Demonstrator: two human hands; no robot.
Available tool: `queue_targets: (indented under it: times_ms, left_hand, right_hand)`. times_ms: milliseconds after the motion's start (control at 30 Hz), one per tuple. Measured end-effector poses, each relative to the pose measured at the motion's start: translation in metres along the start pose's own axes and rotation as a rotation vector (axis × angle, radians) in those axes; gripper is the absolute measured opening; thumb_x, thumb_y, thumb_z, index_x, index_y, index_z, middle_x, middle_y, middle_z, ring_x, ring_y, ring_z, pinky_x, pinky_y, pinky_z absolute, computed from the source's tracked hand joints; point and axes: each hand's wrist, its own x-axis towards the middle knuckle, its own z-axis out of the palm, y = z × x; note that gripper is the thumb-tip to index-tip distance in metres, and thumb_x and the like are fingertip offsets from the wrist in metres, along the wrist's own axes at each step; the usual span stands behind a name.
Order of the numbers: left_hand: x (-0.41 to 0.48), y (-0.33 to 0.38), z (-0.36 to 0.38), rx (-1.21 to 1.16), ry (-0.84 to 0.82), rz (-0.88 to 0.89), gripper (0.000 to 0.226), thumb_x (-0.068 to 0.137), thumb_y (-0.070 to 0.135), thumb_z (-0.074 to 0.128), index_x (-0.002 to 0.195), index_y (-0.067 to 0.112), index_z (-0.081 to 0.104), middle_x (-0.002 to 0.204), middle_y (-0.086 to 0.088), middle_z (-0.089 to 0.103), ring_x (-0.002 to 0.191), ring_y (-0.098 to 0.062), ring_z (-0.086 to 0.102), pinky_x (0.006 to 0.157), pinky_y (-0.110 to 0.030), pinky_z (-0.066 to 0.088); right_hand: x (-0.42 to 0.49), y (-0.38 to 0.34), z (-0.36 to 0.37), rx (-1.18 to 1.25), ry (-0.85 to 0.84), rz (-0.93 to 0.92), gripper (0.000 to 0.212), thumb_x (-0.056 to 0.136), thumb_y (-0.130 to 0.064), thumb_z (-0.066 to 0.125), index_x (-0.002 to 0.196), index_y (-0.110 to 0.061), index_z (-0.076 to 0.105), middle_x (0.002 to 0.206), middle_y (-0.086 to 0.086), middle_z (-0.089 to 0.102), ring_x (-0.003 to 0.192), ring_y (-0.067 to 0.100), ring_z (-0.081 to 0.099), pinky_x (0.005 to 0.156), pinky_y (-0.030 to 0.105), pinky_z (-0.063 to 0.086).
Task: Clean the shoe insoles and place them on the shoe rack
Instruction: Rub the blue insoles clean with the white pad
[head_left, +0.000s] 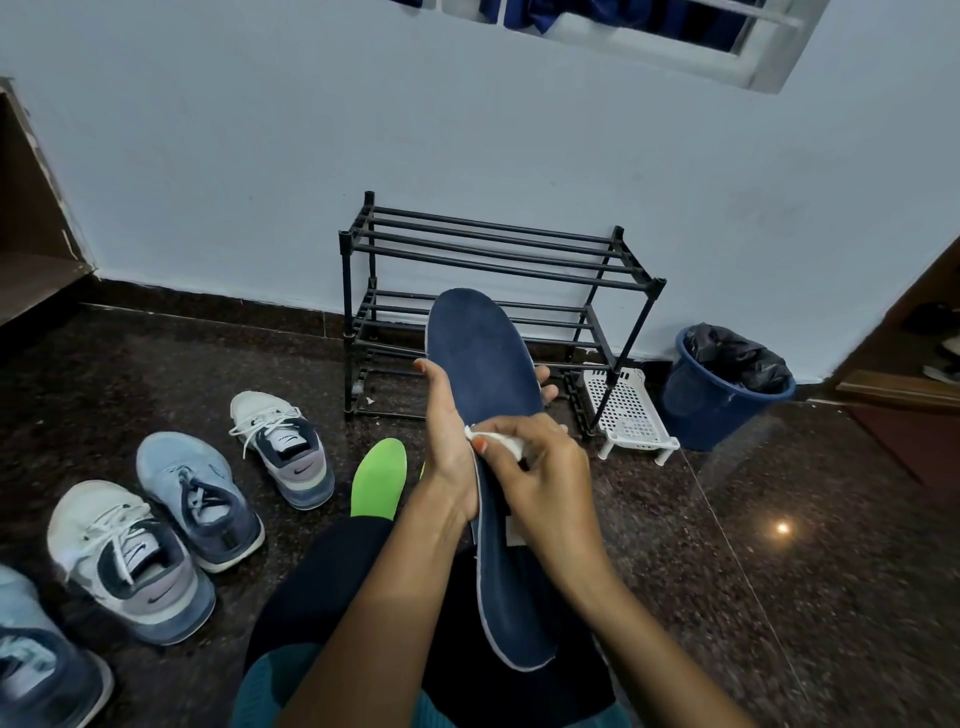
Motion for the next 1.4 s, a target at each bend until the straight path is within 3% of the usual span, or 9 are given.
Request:
queue_targets:
  times_ms: [133, 200, 433, 567, 700, 900, 1067, 1200, 1400]
  left_hand:
    - [-0.001, 0.001, 0.001, 0.049, 0.003, -0.015, 0.097, 0.086, 0.075, 0.01, 0.081, 0.005, 0.076, 0.088, -0.014, 0.072, 0.083, -0.024, 0.069, 0.082, -0.034, 0.056]
    - [-0.001, 0.001, 0.002, 0.046, -0.002, -0.023, 0.098, 0.086, 0.076, 0.009, 0.082, 0.005, 0.076, 0.087, -0.014, 0.072, 0.078, -0.023, 0.07, 0.076, -0.03, 0.057]
    - [0.002, 0.002, -0.003, -0.014, 0.02, -0.007, 0.092, 0.084, 0.077, 0.015, 0.089, 0.008, 0.076, 0.099, -0.015, 0.07, 0.09, -0.027, 0.067, 0.098, -0.064, 0.04]
    - [0.002, 0.0, 0.0, 0.0, 0.043, -0.002, 0.093, 0.084, 0.077, 0.015, 0.102, 0.002, 0.067, 0.099, -0.017, 0.069, 0.088, -0.027, 0.067, 0.099, -0.053, 0.046]
    - [0.001, 0.001, 0.002, 0.02, 0.053, -0.024, 0.098, 0.084, 0.077, 0.009, 0.1, -0.002, 0.065, 0.093, -0.017, 0.067, 0.082, -0.024, 0.066, 0.075, -0.032, 0.056]
    - [0.001, 0.004, 0.0, -0.035, 0.067, -0.005, 0.091, 0.085, 0.077, 0.013, 0.097, 0.005, 0.067, 0.089, -0.011, 0.071, 0.083, -0.023, 0.067, 0.102, -0.058, 0.036]
    - [0.001, 0.003, 0.002, 0.002, 0.076, 0.002, 0.093, 0.086, 0.076, 0.014, 0.102, 0.001, 0.066, 0.094, -0.014, 0.07, 0.088, -0.026, 0.065, 0.101, -0.053, 0.042]
    - [-0.001, 0.004, 0.003, 0.011, 0.087, -0.018, 0.097, 0.085, 0.076, 0.011, 0.108, -0.002, 0.063, 0.105, -0.017, 0.066, 0.091, -0.026, 0.064, 0.079, -0.034, 0.056]
    - [0.0, 0.004, 0.0, -0.041, 0.091, 0.021, 0.092, 0.086, 0.075, 0.015, 0.087, 0.004, 0.073, 0.089, -0.012, 0.071, 0.079, -0.023, 0.069, 0.105, -0.058, 0.033]
  right_hand:
    - [0.016, 0.007, -0.003, -0.048, 0.06, -0.004, 0.012, 0.08, -0.003, 0.067, 0.081, -0.013, 0.072, 0.085, 0.003, 0.061, 0.081, -0.003, 0.055, 0.074, 0.004, 0.038]
    - [0.017, 0.009, -0.003, -0.039, 0.072, -0.001, 0.012, 0.08, -0.002, 0.066, 0.082, -0.012, 0.072, 0.086, 0.003, 0.06, 0.081, -0.002, 0.055, 0.077, 0.005, 0.038]
    - [-0.011, 0.001, -0.001, 0.015, -0.015, -0.009, 0.029, 0.079, -0.004, 0.069, 0.076, -0.032, 0.067, 0.079, -0.01, 0.061, 0.08, -0.002, 0.058, 0.072, 0.005, 0.039]
    - [0.001, 0.007, -0.003, -0.05, 0.031, 0.008, 0.015, 0.078, -0.004, 0.069, 0.08, -0.018, 0.073, 0.079, -0.008, 0.059, 0.081, -0.004, 0.055, 0.073, 0.004, 0.038]
    - [0.012, 0.011, -0.004, -0.071, 0.095, 0.001, 0.013, 0.078, -0.001, 0.068, 0.081, -0.013, 0.072, 0.082, -0.001, 0.06, 0.081, -0.008, 0.054, 0.074, 0.002, 0.036]
    - [-0.011, 0.003, 0.0, -0.001, -0.003, 0.014, 0.024, 0.076, 0.0, 0.069, 0.074, -0.023, 0.071, 0.078, -0.012, 0.066, 0.08, 0.0, 0.061, 0.075, 0.01, 0.044]
    - [-0.004, 0.004, -0.001, -0.067, 0.041, 0.015, 0.016, 0.075, -0.001, 0.07, 0.074, -0.017, 0.072, 0.077, -0.011, 0.061, 0.081, -0.001, 0.057, 0.072, 0.005, 0.038]
    - [0.006, 0.006, -0.001, -0.063, 0.095, 0.024, 0.014, 0.077, 0.001, 0.069, 0.077, -0.013, 0.071, 0.081, -0.003, 0.06, 0.081, -0.005, 0.055, 0.074, 0.004, 0.038]
    - [-0.01, 0.001, 0.001, -0.052, 0.021, 0.004, 0.017, 0.076, 0.0, 0.069, 0.075, -0.016, 0.073, 0.076, -0.017, 0.062, 0.079, -0.002, 0.06, 0.072, 0.005, 0.04]
